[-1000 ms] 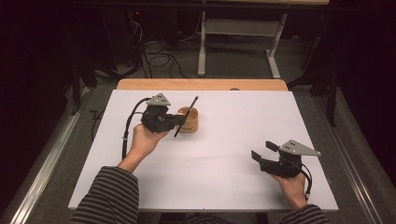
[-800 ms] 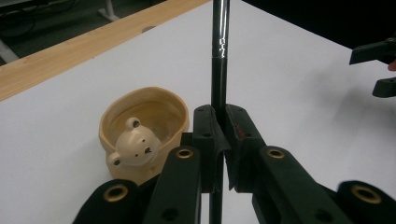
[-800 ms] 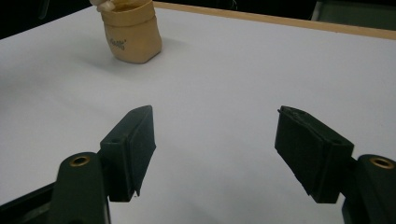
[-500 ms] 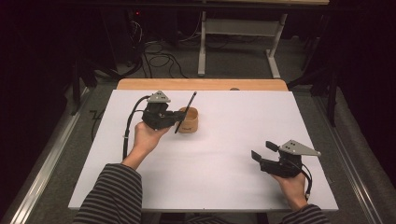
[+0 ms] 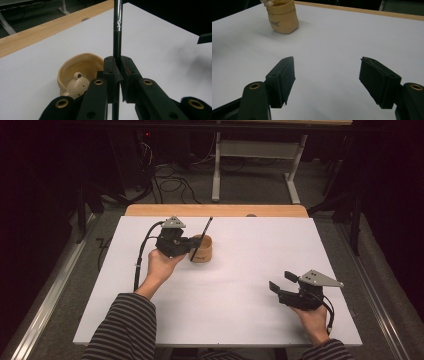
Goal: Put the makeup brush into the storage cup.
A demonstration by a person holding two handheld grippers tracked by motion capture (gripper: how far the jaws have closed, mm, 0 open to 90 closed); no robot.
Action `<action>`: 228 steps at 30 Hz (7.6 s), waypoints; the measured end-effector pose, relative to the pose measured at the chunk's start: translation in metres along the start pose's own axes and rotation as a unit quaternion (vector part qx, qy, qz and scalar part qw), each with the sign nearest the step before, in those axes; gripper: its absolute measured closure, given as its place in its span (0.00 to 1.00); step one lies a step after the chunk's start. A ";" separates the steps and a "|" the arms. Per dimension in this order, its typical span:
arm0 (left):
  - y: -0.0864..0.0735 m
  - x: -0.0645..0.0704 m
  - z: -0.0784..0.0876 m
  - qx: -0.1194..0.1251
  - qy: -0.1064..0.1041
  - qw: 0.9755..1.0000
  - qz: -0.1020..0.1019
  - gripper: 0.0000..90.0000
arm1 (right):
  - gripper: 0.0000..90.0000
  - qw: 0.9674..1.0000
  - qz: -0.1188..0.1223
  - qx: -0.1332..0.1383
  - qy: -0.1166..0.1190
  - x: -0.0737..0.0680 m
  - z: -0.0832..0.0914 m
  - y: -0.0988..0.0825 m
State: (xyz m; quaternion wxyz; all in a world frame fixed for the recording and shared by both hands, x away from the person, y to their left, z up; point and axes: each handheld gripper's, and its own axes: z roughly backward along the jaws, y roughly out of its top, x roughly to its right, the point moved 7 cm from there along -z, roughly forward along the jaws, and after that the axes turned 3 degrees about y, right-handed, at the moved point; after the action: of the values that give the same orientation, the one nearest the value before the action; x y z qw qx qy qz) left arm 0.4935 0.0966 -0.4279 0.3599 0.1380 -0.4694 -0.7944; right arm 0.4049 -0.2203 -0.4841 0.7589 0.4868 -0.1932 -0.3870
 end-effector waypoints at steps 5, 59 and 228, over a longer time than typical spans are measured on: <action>0.003 0.001 -0.003 0.000 0.002 1.000 -0.002 0.93 | 0.33 1.000 0.000 0.000 0.000 0.000 0.000 0.000; 0.020 -0.011 -0.028 0.027 0.030 0.999 0.018 0.93 | 0.33 1.000 0.001 -0.001 0.004 -0.001 0.000 0.000; 0.007 -0.004 -0.023 0.015 0.034 0.999 0.000 0.49 | 0.33 1.000 0.007 -0.017 0.018 -0.007 -0.005 -0.003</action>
State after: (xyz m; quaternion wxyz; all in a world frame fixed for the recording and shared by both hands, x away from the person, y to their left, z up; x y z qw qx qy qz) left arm 0.5124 0.0826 -0.4349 0.3737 0.1696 -0.4689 -0.7821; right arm 0.4034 -0.2126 -0.4885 0.7730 0.4792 -0.1764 -0.3764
